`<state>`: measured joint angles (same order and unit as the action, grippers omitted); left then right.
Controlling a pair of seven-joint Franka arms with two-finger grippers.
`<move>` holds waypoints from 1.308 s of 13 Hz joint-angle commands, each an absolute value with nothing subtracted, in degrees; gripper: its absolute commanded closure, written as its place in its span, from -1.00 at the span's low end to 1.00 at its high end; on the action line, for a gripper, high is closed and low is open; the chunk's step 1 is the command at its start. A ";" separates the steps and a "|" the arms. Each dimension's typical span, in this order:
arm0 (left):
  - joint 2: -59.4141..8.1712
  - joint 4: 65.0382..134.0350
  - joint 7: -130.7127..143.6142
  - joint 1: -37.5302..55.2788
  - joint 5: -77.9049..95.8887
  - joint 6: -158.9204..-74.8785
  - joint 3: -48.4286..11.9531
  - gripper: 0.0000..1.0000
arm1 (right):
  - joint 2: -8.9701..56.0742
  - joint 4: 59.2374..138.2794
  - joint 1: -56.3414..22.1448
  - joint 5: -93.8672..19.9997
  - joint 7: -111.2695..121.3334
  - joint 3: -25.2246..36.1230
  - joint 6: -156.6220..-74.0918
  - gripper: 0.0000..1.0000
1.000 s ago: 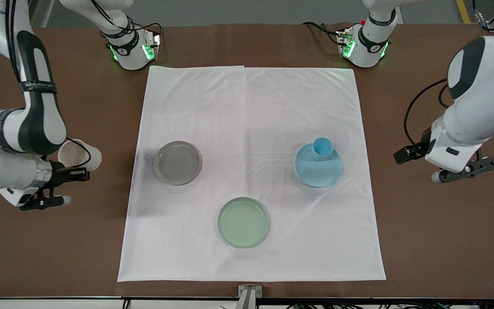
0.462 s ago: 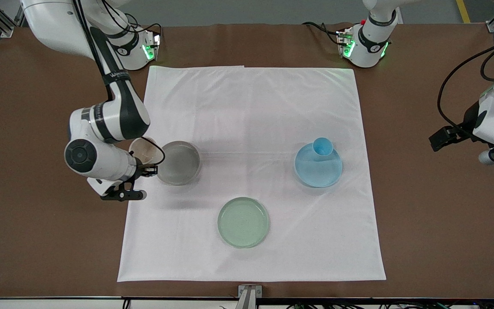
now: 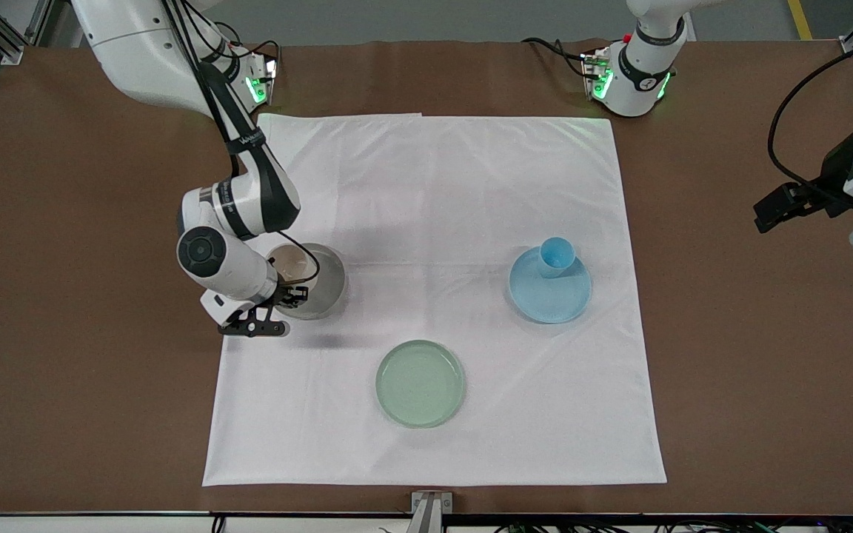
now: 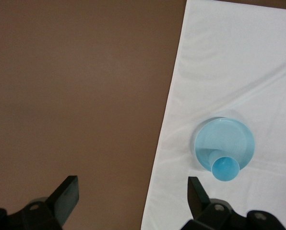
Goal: Place blue cup in blue plate and white mug in gray plate
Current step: 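Carry the mug over the gray plate with the right gripper while the left gripper withdraws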
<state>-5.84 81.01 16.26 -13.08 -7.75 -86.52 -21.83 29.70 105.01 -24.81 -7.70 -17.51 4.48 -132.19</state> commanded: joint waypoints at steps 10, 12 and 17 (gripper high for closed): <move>9.58 96.24 8.44 1.85 -0.96 -86.13 -4.48 -1.00 | 31.03 105.91 -25.40 -8.53 -18.02 5.18 -132.38 -1.00; 9.23 95.80 8.17 1.58 -1.49 -86.22 -4.74 -1.00 | 26.92 105.73 -24.96 -8.26 -17.93 5.54 -127.20 -1.00; 8.88 95.71 8.17 1.84 -1.49 -87.89 -4.83 -1.00 | 11.55 106.08 -19.70 -7.56 -17.23 6.33 -106.82 -1.00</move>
